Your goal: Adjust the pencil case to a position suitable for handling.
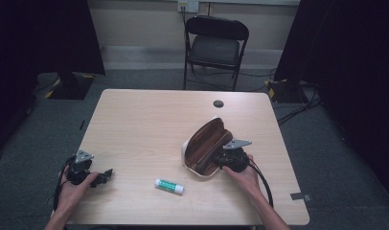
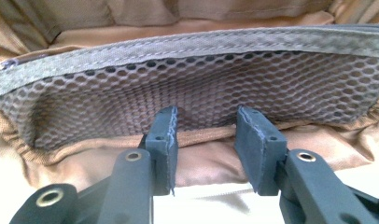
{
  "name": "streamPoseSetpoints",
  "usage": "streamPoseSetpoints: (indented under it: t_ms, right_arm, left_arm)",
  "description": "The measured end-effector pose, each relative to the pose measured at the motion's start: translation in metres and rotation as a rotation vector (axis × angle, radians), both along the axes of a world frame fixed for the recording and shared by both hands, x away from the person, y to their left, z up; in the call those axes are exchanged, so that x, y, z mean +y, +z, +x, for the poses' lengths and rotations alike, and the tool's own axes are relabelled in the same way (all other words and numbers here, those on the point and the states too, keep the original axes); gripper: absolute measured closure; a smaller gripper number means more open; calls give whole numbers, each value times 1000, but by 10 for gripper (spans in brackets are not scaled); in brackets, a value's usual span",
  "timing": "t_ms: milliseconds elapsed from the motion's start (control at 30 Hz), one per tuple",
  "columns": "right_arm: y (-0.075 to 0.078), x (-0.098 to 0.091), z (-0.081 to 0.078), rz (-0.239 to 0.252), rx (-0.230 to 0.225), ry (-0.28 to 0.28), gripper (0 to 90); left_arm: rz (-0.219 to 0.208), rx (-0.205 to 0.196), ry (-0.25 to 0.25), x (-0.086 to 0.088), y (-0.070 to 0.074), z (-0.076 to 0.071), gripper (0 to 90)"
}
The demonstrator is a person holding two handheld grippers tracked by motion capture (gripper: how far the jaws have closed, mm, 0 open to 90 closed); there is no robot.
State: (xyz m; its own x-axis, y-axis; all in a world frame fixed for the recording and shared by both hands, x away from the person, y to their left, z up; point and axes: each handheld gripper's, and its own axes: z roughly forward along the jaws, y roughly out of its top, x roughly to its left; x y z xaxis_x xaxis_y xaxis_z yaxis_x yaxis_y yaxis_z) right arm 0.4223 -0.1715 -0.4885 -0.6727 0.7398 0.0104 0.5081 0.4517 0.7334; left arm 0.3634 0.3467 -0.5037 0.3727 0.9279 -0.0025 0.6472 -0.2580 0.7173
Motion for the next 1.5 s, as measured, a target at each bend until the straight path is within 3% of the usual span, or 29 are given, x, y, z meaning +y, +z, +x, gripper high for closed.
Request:
streamPoseSetpoints:
  t_ms: [200,767,1233,1500]
  right_arm:
    - [0,2,-5,-21,-4,10,591]
    - [2,-2,-32,-5,28,23,592]
    - [3,-13,-75,1,41,26,584]
    - [5,-10,-96,14,71,53,587]
  left_arm:
    - [-1,-1,0,0,0,0,0]
    - [2,2,0,0,0,0,0]
    - [1,1,0,0,0,0,0]
    - [0,0,0,0,0,0,0]
